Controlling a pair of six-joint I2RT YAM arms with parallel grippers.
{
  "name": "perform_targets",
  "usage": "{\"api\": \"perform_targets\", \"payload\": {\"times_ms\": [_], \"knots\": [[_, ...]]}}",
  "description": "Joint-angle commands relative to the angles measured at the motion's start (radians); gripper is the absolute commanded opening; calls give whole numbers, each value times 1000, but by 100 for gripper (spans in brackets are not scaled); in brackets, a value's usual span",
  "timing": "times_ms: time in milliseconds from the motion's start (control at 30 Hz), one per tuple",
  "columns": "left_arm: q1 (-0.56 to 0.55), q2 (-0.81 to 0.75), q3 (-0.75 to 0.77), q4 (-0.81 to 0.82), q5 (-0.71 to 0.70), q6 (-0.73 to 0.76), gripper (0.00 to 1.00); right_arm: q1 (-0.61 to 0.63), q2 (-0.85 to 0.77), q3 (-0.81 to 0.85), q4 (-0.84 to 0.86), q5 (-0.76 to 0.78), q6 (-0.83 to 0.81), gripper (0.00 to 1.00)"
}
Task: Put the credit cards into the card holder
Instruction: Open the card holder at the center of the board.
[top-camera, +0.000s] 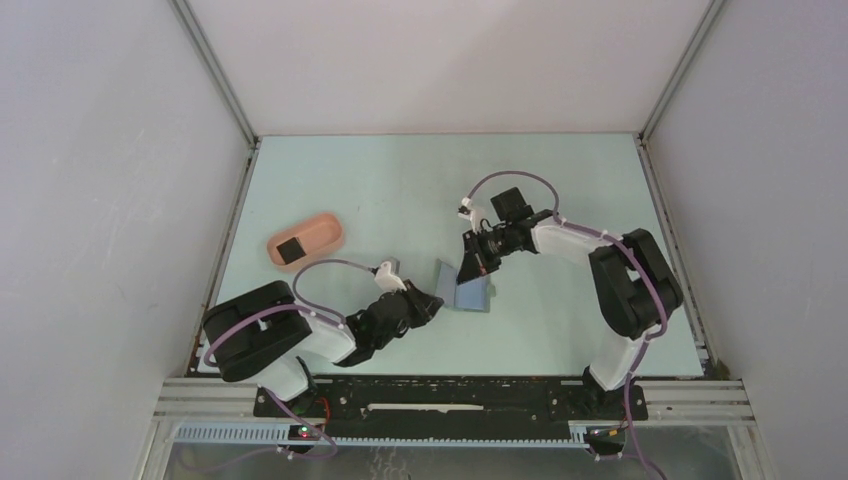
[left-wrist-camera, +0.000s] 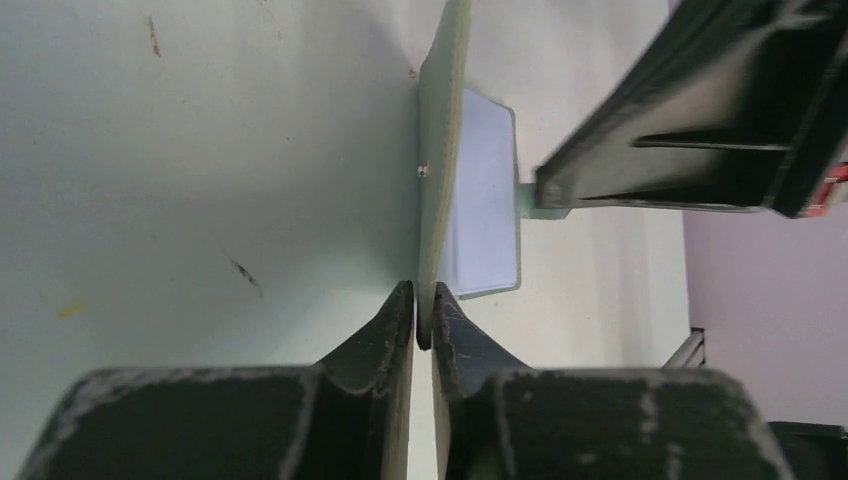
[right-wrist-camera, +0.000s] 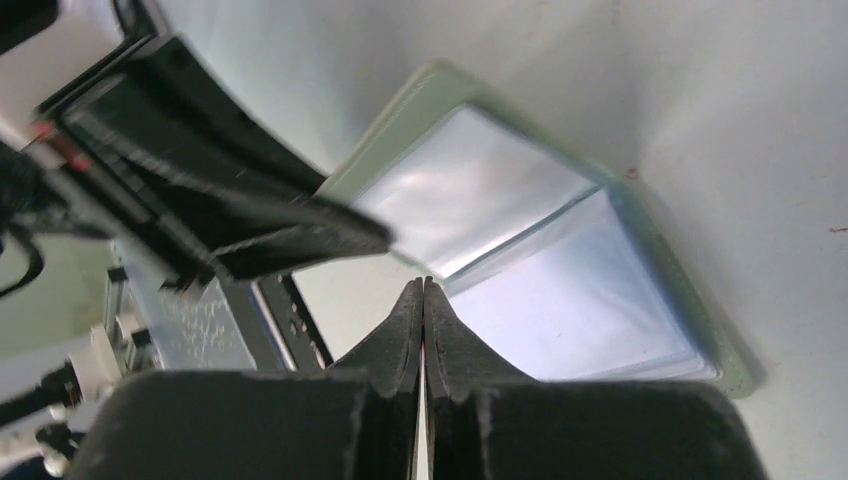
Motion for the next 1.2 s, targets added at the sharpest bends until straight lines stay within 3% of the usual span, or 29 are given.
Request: {"api": "perform_targets", "payload": {"times_ms": [0,267,467,533,633,767,867,1067,1167], "knots": [[-7,-21,-37,60,-20,-34,20,38,76,58,68,155,148,3],[-7,-107,-89,47,-20,-17,47,90,203,140,-9,266,125,8],[-6,-459,-115,-189,-29,170,61,104,216,162,-38,287,79,12],[-6,-600,-80,-331,-26,274,71,104,197,179,-56,251,53,15],[-5,-769,-29,-483,-25,415,98,93,146,190,-77,176,11,18],[38,-875,-8,-474,86,502,100,74,76,218,-164,72,-111,21],[89,-850,11,-376,236,515,99,64,39,219,-197,32,-181,25],[110,-651,109,-300,394,518,81,41,79,245,-262,-33,-253,27],[115,-568,121,-263,404,525,72,33,110,250,-263,-40,-255,27]]}}
